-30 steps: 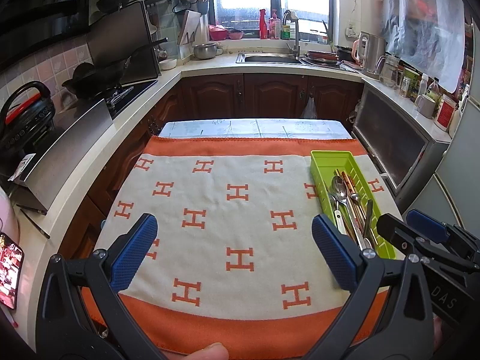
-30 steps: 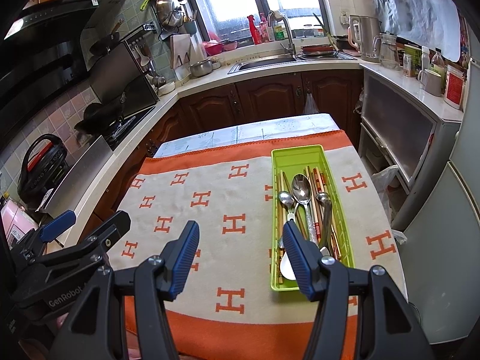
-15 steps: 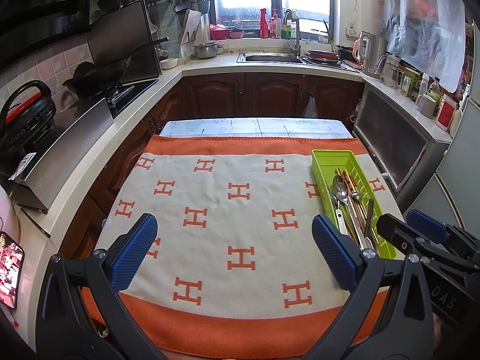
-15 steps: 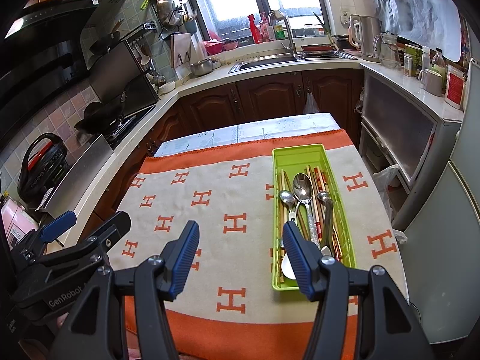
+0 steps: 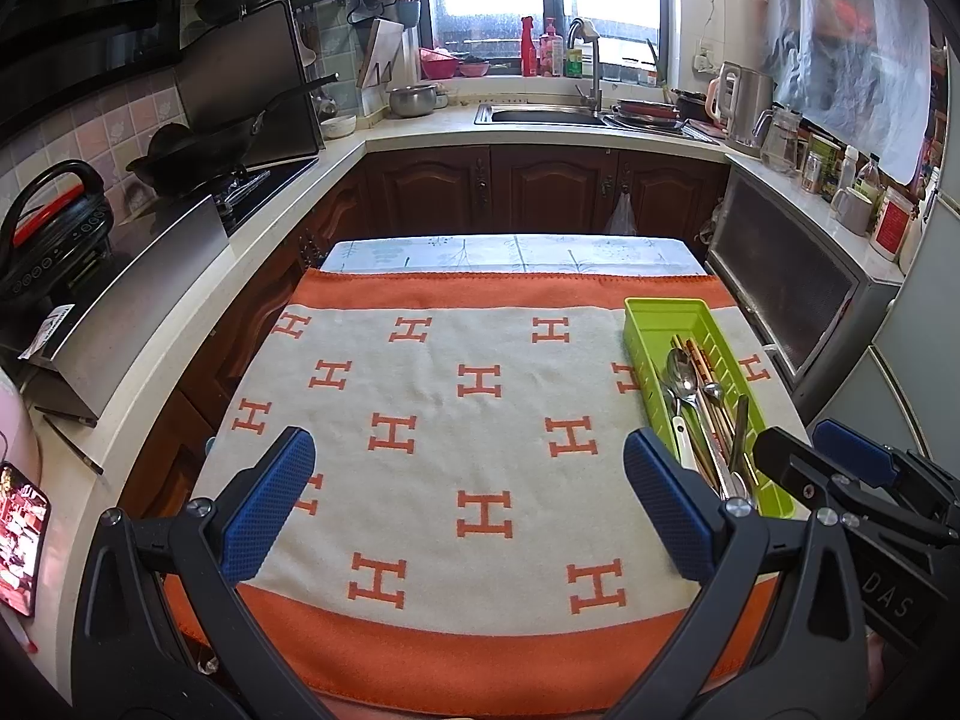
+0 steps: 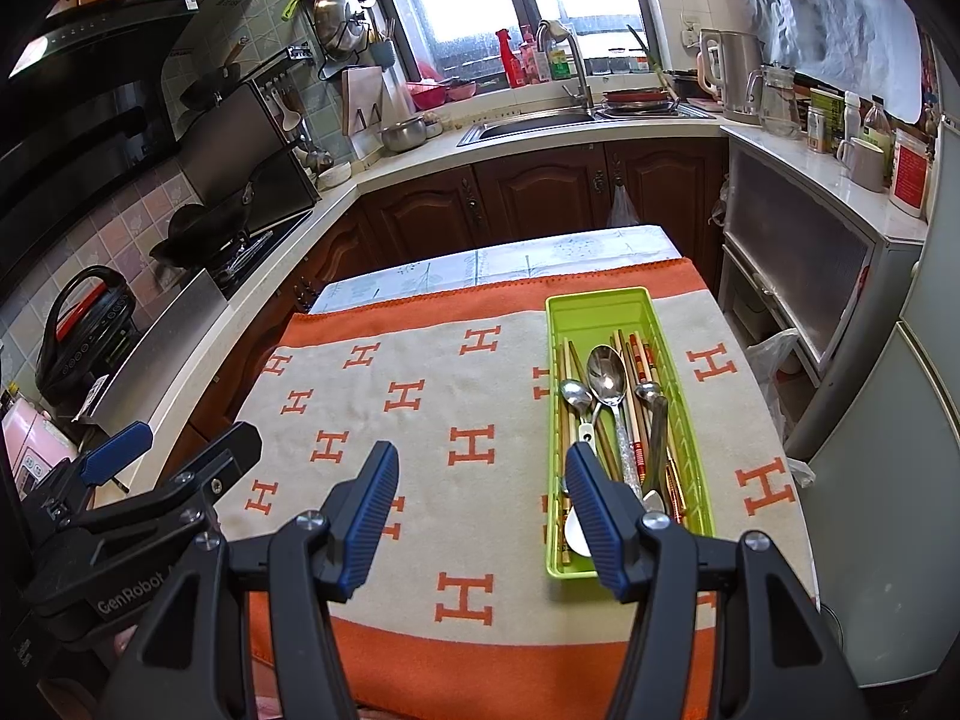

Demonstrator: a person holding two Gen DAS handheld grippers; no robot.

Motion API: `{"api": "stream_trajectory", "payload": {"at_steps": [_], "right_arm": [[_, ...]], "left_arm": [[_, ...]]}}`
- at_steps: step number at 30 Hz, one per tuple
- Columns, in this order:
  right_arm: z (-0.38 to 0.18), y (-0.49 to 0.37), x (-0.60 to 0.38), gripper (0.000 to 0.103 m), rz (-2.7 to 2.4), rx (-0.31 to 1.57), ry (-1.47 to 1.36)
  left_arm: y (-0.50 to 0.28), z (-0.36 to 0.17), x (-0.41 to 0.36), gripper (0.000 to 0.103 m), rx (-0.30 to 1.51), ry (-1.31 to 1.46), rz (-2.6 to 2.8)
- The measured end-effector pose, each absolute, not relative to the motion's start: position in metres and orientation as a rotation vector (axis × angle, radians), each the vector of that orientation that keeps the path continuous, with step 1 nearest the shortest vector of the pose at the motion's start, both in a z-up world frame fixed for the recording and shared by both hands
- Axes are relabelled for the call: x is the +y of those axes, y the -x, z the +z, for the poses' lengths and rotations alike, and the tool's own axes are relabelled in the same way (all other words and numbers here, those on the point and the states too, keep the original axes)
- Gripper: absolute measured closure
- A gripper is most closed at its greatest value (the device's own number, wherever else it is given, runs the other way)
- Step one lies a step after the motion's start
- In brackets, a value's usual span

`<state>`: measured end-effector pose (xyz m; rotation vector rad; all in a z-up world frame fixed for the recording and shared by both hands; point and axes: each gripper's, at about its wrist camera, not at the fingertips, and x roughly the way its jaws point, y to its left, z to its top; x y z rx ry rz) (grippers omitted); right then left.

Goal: Organize utensils

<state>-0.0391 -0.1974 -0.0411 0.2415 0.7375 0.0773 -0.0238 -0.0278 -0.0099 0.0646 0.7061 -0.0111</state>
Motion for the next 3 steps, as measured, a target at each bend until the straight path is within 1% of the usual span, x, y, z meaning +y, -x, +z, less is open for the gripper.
{"api": "stream_trajectory", "payload": {"at_steps": [3], "right_arm": [[-0.041, 0.0391, -0.1961, 0.045, 0.078, 0.738, -0.242]], "left_arm": [[0.0238, -0.0099, -0.0279, 0.001, 0.705, -0.064, -0.011]]}}
